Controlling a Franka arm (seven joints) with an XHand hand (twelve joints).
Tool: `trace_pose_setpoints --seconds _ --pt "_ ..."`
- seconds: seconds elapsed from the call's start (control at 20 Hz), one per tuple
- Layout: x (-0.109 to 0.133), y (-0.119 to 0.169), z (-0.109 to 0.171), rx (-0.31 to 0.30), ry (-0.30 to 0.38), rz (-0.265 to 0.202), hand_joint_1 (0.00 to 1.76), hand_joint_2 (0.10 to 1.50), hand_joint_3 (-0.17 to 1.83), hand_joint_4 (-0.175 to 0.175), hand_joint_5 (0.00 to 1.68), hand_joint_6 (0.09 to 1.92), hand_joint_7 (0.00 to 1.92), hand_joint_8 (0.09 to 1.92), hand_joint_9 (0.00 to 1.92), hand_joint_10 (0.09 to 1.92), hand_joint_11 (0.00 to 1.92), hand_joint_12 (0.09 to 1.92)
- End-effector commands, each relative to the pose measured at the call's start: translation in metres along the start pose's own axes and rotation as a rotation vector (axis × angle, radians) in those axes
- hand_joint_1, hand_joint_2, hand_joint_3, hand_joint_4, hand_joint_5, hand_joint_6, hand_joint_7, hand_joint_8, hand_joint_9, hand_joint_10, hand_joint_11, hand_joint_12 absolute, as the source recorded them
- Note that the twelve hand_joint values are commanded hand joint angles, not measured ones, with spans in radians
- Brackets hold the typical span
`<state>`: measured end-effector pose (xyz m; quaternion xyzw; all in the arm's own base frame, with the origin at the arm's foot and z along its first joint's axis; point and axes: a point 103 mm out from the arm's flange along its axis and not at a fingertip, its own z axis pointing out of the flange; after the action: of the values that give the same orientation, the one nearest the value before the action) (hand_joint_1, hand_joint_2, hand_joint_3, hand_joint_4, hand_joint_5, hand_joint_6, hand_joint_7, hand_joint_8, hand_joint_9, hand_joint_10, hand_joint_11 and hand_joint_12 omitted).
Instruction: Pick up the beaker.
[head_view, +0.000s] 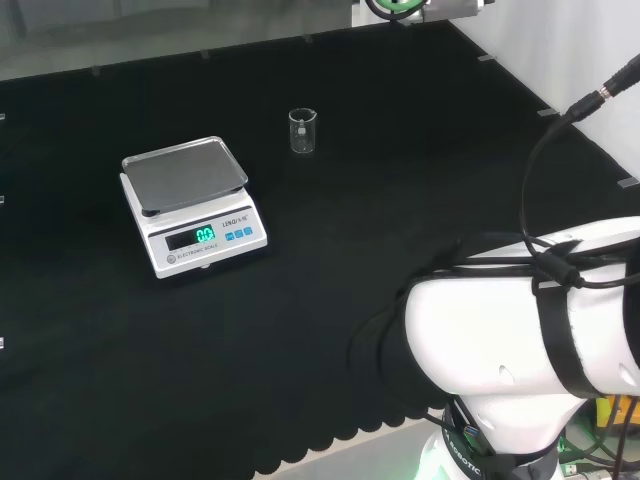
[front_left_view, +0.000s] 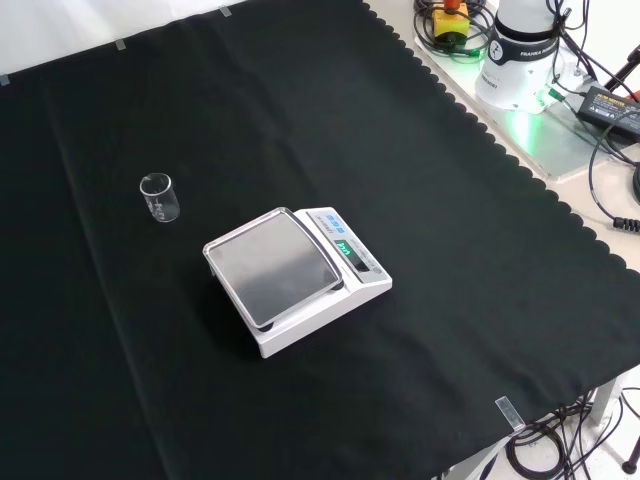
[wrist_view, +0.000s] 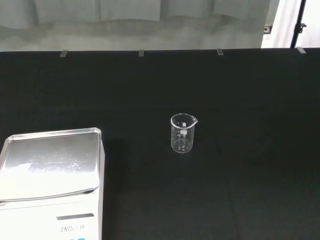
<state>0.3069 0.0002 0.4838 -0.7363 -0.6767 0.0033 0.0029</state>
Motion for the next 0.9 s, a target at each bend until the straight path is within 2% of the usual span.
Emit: trace_pose_setpoints --seconds 0.05,0.2,0.4,0.55,0.6,0.65,0.75,0.9 --pt "0.0 0.0 0.0 -0.008 -0.008 0.0 0.29 0.71 0.46 0.0 0.0 0.09 0.0 0.2 0.0 0.4 0.0 1.23" --pt "0.0 0.001 0.0 -0.005 -0.01 0.001 0.29 0.8 0.29 0.0 0.0 0.09 0.0 0.19 0.0 0.38 0.0 1.27" --pt "0.001 0.003 0.0 0.001 -0.011 0.0 0.28 0.81 0.26 -0.001 0.0 0.09 0.0 0.19 0.0 0.38 0.0 1.28" --pt "0.003 0.018 0.003 0.027 -0.009 -0.004 0.28 0.81 0.25 -0.001 0.0 0.09 0.0 0.18 0.0 0.38 0.0 1.28" --pt "0.005 0.024 -0.012 0.025 -0.009 -0.007 0.28 0.81 0.25 -0.002 0.0 0.09 0.0 0.18 0.0 0.38 0.0 1.28" --pt "0.008 0.029 -0.014 0.024 -0.005 -0.008 0.28 0.82 0.23 -0.004 0.0 0.09 0.0 0.18 0.0 0.38 0.0 1.28" --pt "0.017 0.039 -0.006 0.018 0.002 -0.011 0.28 0.83 0.21 -0.008 0.0 0.09 0.0 0.17 0.0 0.37 0.0 1.27" --pt "0.019 0.053 0.012 0.011 0.078 -0.022 0.27 0.83 0.19 -0.012 0.0 0.09 0.0 0.16 0.0 0.37 0.0 1.27"
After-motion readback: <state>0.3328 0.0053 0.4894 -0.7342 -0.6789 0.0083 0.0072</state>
